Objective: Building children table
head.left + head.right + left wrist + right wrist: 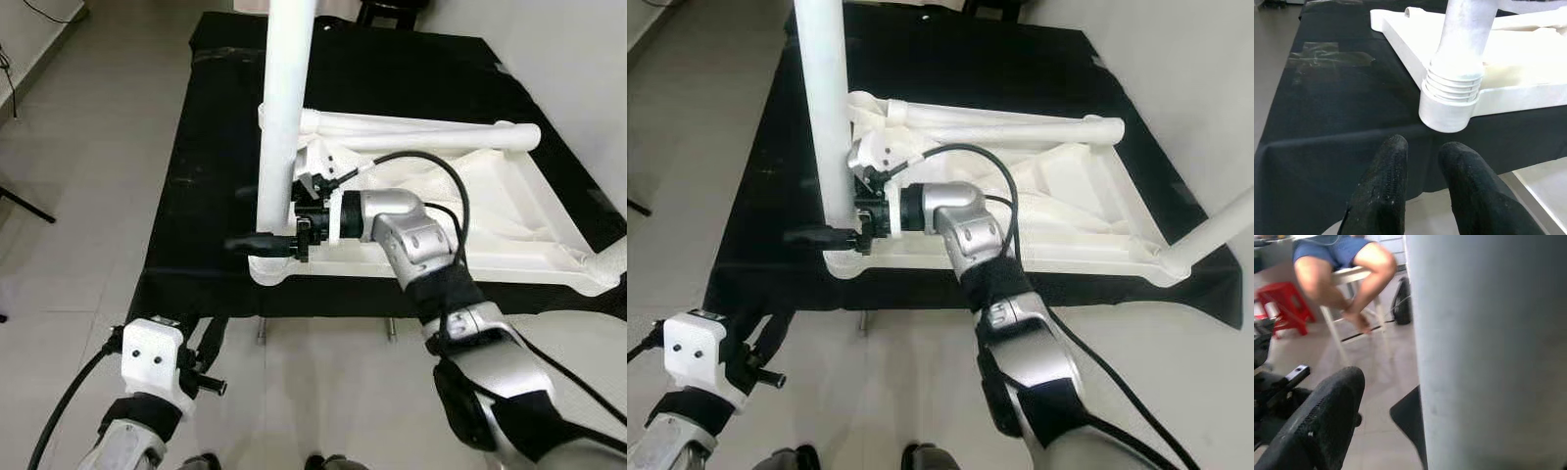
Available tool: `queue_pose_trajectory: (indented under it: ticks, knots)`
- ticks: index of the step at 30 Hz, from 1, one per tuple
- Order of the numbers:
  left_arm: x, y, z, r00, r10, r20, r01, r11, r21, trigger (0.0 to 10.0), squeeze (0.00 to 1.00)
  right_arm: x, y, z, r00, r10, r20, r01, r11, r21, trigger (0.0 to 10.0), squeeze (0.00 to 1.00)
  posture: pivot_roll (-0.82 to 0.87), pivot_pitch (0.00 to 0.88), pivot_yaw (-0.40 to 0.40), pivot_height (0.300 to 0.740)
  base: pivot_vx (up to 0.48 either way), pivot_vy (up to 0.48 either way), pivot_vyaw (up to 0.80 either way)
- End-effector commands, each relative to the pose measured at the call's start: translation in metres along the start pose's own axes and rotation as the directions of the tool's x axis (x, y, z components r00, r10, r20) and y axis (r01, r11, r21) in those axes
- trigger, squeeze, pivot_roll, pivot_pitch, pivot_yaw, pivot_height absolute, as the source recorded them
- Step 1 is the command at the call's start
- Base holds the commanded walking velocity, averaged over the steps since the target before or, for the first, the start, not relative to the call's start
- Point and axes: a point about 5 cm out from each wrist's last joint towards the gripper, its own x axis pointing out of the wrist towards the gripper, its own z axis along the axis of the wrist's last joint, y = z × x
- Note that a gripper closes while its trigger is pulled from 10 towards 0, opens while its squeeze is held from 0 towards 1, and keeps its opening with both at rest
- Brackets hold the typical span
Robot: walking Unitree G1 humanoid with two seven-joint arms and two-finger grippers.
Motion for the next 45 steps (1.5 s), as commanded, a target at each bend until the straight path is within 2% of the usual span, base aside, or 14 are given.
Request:
queue_pose_trajectory:
  ticks: [1,11,12,14,23,24,25,27,33,38,39,41,42,45]
  knots:
    - [-0.002,-0.003,0.000,1.000,-0.004,-0.011,0.004,1.000,-0.001,10.0,0.00,0.006,0.004,0.000,0.996,0.094,-0.008,-0.094,0.995,-0.015,0.0,0.00,-0.06,0.225,-0.134,0.740,0.000,0.000,0.00]
    - [-0.001,-0.002,-0.001,1.000,-0.007,-0.015,0.007,1.000,0.000,10.0,0.00,-0.004,0.005,-0.013,0.994,0.106,0.007,-0.106,0.994,0.006,0.0,0.00,-0.06,0.211,-0.125,0.740,0.000,0.000,0.00]
    - [-0.001,-0.002,-0.002,1.000,-0.007,-0.015,0.007,1.000,-0.001,3.0,0.00,-0.007,0.004,-0.017,0.997,0.083,0.011,-0.083,0.997,0.009,0.0,0.00,-0.07,0.206,-0.121,0.740,0.000,0.000,0.00]
    - [-0.001,-0.001,-0.002,1.000,-0.010,-0.016,0.010,1.000,-0.002,0.0,0.00,-0.013,0.003,-0.024,1.000,0.008,0.016,-0.008,1.000,0.005,0.0,0.00,-0.08,0.202,-0.116,0.740,0.000,0.000,0.00]
    - [0.000,0.001,-0.005,1.000,-0.015,-0.018,0.015,1.000,0.005,0.0,0.00,-0.029,0.005,-0.047,0.916,-0.400,0.016,0.398,0.914,0.082,0.0,0.00,-0.09,0.178,-0.119,0.740,0.000,0.000,0.00]
    - [0.001,0.003,-0.005,1.000,-0.013,-0.020,0.013,1.000,0.008,10.0,0.00,-0.022,0.011,-0.067,0.749,-0.655,-0.101,0.662,0.746,0.068,0.0,0.00,-0.10,0.168,-0.116,0.740,0.000,0.000,0.00]
    - [0.002,0.005,-0.007,1.000,-0.011,-0.023,0.011,1.000,0.011,10.0,0.00,-0.031,0.034,-0.091,0.350,-0.897,-0.269,0.936,0.342,0.080,0.0,0.00,-0.10,0.168,-0.116,0.740,0.000,0.000,0.00]
    - [0.003,0.006,-0.007,1.000,-0.010,-0.023,0.010,1.000,0.011,10.0,0.00,-0.028,0.046,-0.097,0.318,-0.901,-0.294,0.948,0.303,0.095,0.0,0.00,-0.10,0.161,-0.109,0.740,0.000,0.000,0.00]
    - [0.008,0.008,-0.010,1.000,-0.010,-0.024,0.010,1.000,0.018,10.0,0.00,0.026,0.056,-0.088,0.507,-0.840,-0.192,0.860,0.479,0.174,0.0,0.00,-0.10,0.132,-0.097,0.740,0.000,0.000,0.00]
    - [0.009,0.009,-0.011,1.000,-0.004,-0.019,0.004,1.000,0.023,10.0,0.00,0.043,0.052,-0.088,0.547,-0.813,-0.198,0.835,0.516,0.190,1.0,0.00,-0.10,0.127,-0.103,0.740,0.000,0.000,0.00]
    - [0.009,0.009,-0.011,1.000,-0.002,-0.018,0.002,1.000,0.023,10.0,0.00,0.043,0.052,-0.088,0.547,-0.812,-0.204,0.835,0.515,0.191,10.0,0.00,-0.10,0.126,-0.104,0.740,0.000,0.000,0.00]
    - [0.009,0.009,-0.011,1.000,0.000,-0.017,0.000,1.000,0.024,10.0,0.00,0.045,0.052,-0.088,0.566,-0.797,-0.208,0.822,0.530,0.207,10.0,0.00,-0.10,0.126,-0.105,0.740,0.000,0.000,0.00]
    - [0.010,0.009,-0.010,1.000,0.002,-0.016,-0.002,1.000,0.024,10.0,0.00,0.047,0.051,-0.086,0.608,-0.772,-0.184,0.791,0.567,0.230,10.0,0.70,-0.10,0.127,-0.108,0.740,0.000,0.000,0.00]
    - [0.010,0.009,-0.010,1.000,0.003,-0.014,-0.003,1.000,0.023,10.0,0.00,0.049,0.050,-0.082,0.651,-0.744,-0.155,0.752,0.603,0.265,10.0,1.00,-0.10,0.127,-0.109,0.740,0.000,0.000,0.00]
